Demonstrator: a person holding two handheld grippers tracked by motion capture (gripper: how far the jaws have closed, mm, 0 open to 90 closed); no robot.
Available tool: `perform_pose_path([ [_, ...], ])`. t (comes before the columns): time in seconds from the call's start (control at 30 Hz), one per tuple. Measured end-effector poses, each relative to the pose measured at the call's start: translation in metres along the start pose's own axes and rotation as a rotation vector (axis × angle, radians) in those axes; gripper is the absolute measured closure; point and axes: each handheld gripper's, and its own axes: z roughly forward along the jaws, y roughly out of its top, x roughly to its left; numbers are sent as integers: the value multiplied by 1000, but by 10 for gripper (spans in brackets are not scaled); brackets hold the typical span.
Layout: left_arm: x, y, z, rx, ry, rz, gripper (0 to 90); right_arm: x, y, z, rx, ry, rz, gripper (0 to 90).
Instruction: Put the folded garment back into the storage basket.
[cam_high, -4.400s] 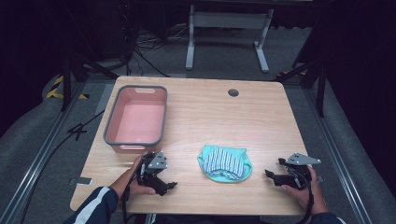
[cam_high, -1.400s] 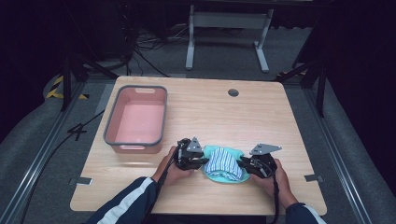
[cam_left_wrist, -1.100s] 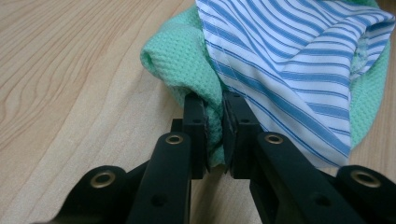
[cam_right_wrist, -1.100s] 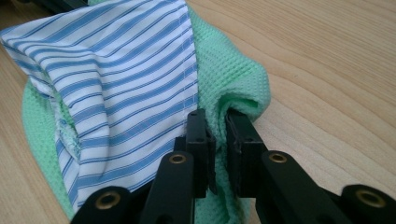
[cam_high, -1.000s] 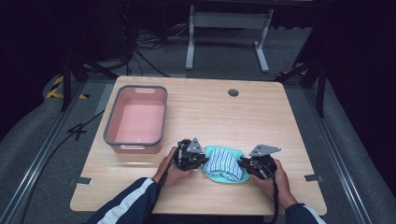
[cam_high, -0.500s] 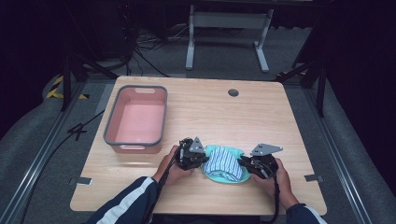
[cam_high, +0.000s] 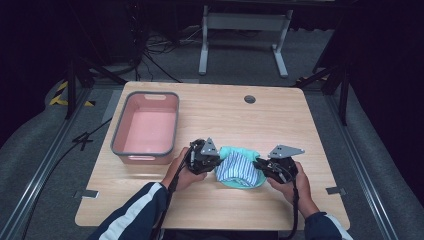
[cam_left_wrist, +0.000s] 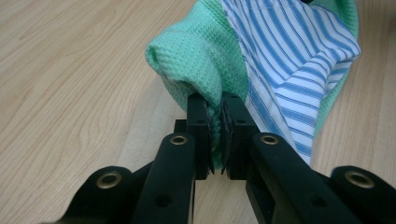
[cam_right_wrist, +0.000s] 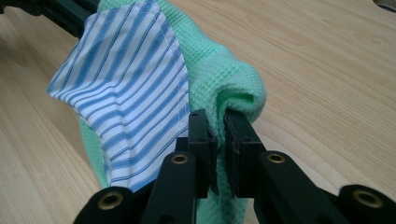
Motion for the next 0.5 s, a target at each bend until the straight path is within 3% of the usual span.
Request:
perform_pose_path([
  [0.5, 17, 10, -19, 10, 34, -23, 837, 0, 28, 8, -3, 13, 22, 818],
])
